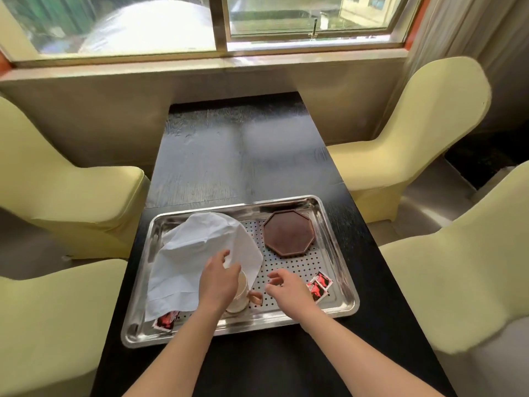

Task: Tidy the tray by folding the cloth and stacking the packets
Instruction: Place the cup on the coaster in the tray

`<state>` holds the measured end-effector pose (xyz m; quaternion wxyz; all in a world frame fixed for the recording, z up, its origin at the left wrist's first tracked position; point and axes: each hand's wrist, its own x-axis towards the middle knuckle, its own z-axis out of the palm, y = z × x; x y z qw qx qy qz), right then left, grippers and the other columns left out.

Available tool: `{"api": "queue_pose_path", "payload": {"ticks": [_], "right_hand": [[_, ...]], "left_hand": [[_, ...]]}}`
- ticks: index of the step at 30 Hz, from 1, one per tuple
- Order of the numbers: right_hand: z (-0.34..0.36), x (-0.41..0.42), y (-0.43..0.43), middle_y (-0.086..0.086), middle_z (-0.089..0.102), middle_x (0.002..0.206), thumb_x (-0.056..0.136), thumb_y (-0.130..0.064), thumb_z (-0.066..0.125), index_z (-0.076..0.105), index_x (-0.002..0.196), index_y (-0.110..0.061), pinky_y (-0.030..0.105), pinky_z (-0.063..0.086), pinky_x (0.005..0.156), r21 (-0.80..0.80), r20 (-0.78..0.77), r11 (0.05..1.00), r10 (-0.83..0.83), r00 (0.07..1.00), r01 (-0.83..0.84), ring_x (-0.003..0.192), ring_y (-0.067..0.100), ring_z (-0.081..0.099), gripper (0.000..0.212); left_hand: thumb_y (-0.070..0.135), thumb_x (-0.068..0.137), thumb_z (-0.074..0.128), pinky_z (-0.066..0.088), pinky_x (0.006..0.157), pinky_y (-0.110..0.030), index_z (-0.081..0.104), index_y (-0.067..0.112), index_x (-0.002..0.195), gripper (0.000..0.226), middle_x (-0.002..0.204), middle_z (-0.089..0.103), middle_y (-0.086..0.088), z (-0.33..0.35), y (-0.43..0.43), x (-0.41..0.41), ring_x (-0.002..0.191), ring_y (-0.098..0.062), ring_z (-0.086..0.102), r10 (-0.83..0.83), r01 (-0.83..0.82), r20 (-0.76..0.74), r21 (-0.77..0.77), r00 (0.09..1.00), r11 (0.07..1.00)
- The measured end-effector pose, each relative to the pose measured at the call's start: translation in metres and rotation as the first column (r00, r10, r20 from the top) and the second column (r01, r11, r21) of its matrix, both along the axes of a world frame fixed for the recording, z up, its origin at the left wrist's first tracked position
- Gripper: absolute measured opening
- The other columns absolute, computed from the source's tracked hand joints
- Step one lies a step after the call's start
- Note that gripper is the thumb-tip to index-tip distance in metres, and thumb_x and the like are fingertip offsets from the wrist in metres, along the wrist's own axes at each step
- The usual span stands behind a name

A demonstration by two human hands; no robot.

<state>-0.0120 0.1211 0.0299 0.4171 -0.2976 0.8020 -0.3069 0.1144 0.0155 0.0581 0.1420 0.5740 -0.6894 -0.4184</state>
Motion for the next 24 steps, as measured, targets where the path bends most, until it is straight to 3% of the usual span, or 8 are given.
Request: {"api": "queue_pose_path", "payload": {"ticks": [3,7,12,17,22,24], "right_hand": [[-0.007,0.015,0.001,-0.001,0.061,0.128,0.09,-0.042,0.066,0.052,0.139,-0.018,0.033,0.046,0.094,0.08,-0.034,0.995,0.06,0.998,-0.057,0.116,0.018,0.058,0.056],[-0.015,0.031,-0.004,0.0,0.062,0.132,0.094,-0.037,0.064,0.055,0.137,-0.017,0.034,0.046,0.097,0.114,-0.103,0.989,0.105,0.989,-0.094,0.119,0.02,0.059,0.048],[-0.027,0.044,-0.017,0.003,0.072,0.113,0.092,-0.028,0.062,0.066,0.1,-0.02,0.033,0.05,0.09,0.161,-0.189,0.982,0.133,0.973,-0.103,0.104,0.022,0.064,0.012],[-0.039,0.046,-0.021,0.004,0.073,0.103,0.097,-0.033,0.058,0.07,0.1,-0.014,0.035,0.052,0.086,0.16,-0.197,0.982,0.131,0.972,-0.1,0.098,0.023,0.065,0.022],[-0.034,0.031,-0.005,-0.002,0.066,0.084,0.097,-0.034,0.058,0.06,0.081,-0.021,0.03,0.045,0.068,0.096,-0.195,0.994,0.076,0.978,-0.058,0.079,0.016,0.06,0.02],[-0.029,0.02,0.001,-0.003,0.068,0.081,0.096,-0.035,0.059,0.059,0.077,-0.024,0.03,0.049,0.068,0.057,-0.161,0.998,0.004,0.987,0.006,0.077,0.014,0.063,0.022]], "left_hand": [[0.025,0.095,0.053,0.041,0.098,-0.039,0.051,0.017,0.139,0.045,0.139,0.052,-0.009,-0.012,0.006,0.025,0.126,-0.024,0.05,0.034,-0.034,0.01,0.034,0.999,0.999],[0.027,0.095,0.053,0.041,0.1,-0.04,0.049,0.017,0.14,0.046,0.139,0.051,-0.011,-0.03,0.017,0.051,0.125,-0.026,0.05,0.035,-0.04,0.076,0.075,0.997,0.996],[0.028,0.095,0.053,0.043,0.1,-0.04,0.045,0.017,0.143,0.051,0.141,0.049,-0.013,-0.051,0.027,0.07,0.125,-0.028,0.051,-0.015,-0.009,0.177,0.133,0.984,0.991],[0.026,0.095,0.052,0.041,0.1,-0.038,0.043,0.018,0.145,0.051,0.142,0.047,-0.011,-0.06,0.031,0.07,0.126,-0.027,0.05,-0.065,0.03,0.2,0.17,0.978,0.985],[0.025,0.094,0.052,0.042,0.1,-0.038,0.042,0.018,0.146,0.053,0.141,0.049,-0.011,-0.07,0.026,0.063,0.125,-0.026,0.05,-0.104,0.071,0.196,0.167,0.975,0.983],[0.025,0.094,0.051,0.043,0.098,-0.037,0.042,0.018,0.145,0.052,0.139,0.049,-0.011,-0.074,0.025,0.056,0.123,-0.025,0.051,-0.12,0.087,0.197,0.168,0.973,0.982]]}}
